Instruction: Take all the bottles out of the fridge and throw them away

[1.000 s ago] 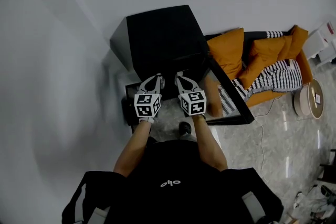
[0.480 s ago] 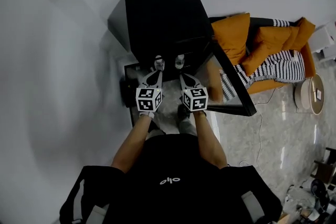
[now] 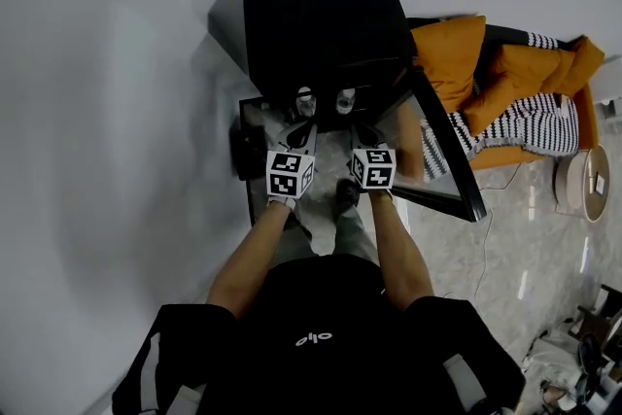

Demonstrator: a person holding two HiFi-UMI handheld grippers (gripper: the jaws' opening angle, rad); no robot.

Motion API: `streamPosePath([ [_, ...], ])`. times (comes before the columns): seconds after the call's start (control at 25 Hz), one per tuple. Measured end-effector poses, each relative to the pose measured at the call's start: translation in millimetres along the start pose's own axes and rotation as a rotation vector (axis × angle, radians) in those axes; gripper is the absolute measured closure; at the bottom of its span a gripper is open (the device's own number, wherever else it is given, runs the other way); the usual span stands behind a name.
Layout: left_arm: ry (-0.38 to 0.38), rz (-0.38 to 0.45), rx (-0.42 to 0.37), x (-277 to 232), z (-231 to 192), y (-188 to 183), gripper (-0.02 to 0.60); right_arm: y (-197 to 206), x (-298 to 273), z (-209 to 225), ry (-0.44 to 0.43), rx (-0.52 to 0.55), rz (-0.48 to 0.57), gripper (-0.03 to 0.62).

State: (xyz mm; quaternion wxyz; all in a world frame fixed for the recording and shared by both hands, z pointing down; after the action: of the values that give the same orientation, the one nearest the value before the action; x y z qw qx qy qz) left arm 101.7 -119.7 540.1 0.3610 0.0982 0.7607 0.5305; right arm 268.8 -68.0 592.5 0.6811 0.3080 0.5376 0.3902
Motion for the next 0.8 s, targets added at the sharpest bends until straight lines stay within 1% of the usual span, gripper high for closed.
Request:
streamPosePath([
  [0.16,-0.011,0.0,0.011,-2.0,2.3,7.3,0.575,0.1,-12.1,10.9,-0.009,0.002,-0.001,0.583],
  [0.32,-0.004,0.025,0.014,-15.0,-1.4,17.1,0.575,6.7,-31.8,18.7,-0.009,0.037,0.007,0.577],
  [0.48,0.008,0.081,-0.013,-41.0,-9.1,33.8,0.575,21.3,-65.2,28.5,-0.004,0.078,0.047,0.49],
  [0.68,0.017,0.13,-0.055,-79.3,-20.4,64.5,0.575,46.3,-115.0,47.0,0.021,0.097,0.088,0.352],
  [0.8,0.021,0.145,-0.076,-98.1,-28.5,79.4,0.575,58.1,-138.7,54.3,0.014,0.098,0.112,0.327],
])
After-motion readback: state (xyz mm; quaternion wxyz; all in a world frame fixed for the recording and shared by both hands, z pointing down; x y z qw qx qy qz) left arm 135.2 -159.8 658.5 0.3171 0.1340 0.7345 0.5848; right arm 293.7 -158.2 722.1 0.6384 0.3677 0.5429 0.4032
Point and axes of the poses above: the fingertips, and each gripper's own axes: x backward along the fingers, z to its right, y out of its underside, the point moved 8 cm from there along x, backward along the fingers, and after that the axes turned 1 degree about z, right-handed, at the moved point
